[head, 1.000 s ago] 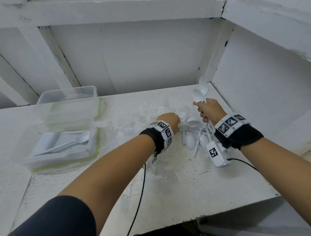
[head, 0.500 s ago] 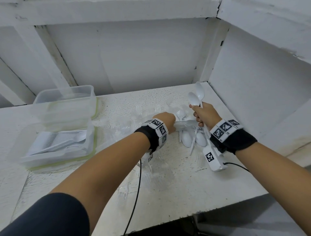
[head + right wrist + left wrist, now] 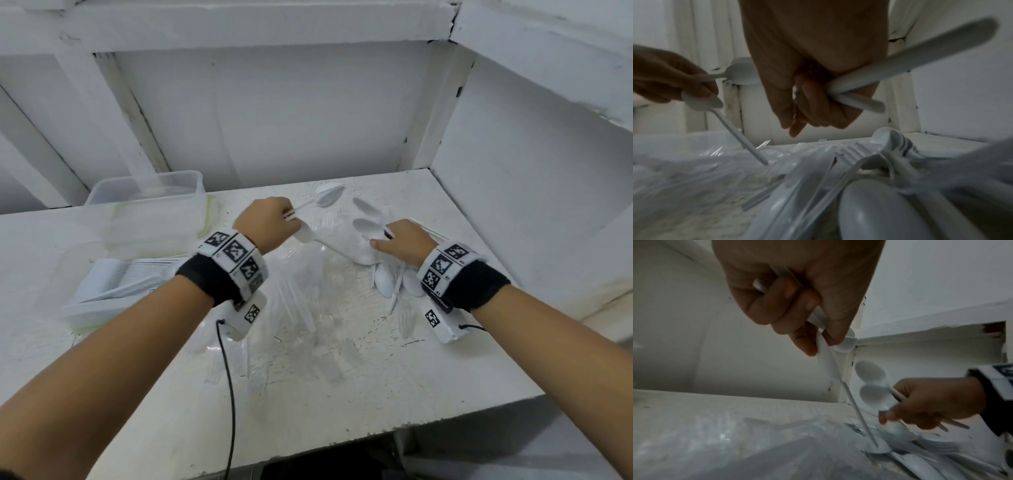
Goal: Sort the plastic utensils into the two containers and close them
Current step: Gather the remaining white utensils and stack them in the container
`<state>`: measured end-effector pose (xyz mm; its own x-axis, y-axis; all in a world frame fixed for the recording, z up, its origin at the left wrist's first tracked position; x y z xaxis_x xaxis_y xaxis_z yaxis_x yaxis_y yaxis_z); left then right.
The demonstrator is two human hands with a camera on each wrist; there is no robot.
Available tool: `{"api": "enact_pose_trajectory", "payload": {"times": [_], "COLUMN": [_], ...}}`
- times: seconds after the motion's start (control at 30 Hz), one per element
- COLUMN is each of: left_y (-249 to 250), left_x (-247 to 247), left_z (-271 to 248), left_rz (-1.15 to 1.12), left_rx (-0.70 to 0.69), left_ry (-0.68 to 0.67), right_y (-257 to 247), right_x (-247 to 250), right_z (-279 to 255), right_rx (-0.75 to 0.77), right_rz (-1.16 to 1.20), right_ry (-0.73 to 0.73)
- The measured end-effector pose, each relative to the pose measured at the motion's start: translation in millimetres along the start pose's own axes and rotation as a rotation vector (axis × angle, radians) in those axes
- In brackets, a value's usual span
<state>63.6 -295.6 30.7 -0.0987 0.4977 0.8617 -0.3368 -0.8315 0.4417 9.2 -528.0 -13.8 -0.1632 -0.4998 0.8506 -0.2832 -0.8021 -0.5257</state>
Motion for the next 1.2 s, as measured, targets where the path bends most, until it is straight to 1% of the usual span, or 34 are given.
{"api": "enact_pose_trajectory", "payload": {"times": [0.07, 0.1, 0.27, 0.47, 0.7, 0.77, 0.9, 0.97, 1.03, 1.1, 1.2], "left_y": [-15, -22, -49, -70, -78, -80, -83, -83, -83, -83, -84], "left_x": [13, 18, 30, 32, 36, 37, 40, 42, 43, 44, 46], "left_z": [-6, -10, -25, -35, -41, -43, -47, -48, -50, -51, -52], "left_rz": [-0.01, -0.009, -0.041, -0.135, -0.209, -0.205, -0.232, -0.26, -0.303, -0.366, -0.457], "left_rx": [0.049, 0.076, 0.186, 0.272, 0.346, 0.331, 0.32, 0.336, 0.361, 0.388, 0.417], "left_ry": [0.062, 0.083, 0.125, 0.114, 0.125, 0.123, 0.134, 0.141, 0.149, 0.159, 0.168], "right_y": [-6, -10, -17, -17, -17, -16, -19, -25, -34, -49, -76], "right_x": [-7, -10, -20, -29, -31, -32, -30, -25, -20, -15, -8], "right_z": [-2, -2, -1, 2, -1, -1, -2, -6, -12, -17, -22], "right_rx": [0.077, 0.119, 0.21, 0.27, 0.248, 0.248, 0.212, 0.212, 0.229, 0.254, 0.309], "right_rz": [-0.164, -0.24, -0.513, -0.521, -0.543, -0.515, -0.376, -0.296, -0.162, 0.0, 0.177], "right_ry": [-0.098, -0.116, -0.114, -0.082, -0.119, -0.106, -0.082, -0.014, 0.066, 0.148, 0.27]}}
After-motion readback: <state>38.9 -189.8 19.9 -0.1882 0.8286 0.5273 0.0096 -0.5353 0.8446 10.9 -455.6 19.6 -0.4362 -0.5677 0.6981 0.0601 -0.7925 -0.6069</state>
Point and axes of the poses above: each hand's wrist, its own z-axis towards the middle knuckle, its own x-axis out of the back of the hand, y = z × x, the point moved 1 cm from there along z, towards the middle knuckle, and after that the axes turned 14 degrees about y, right-handed, at the moved point
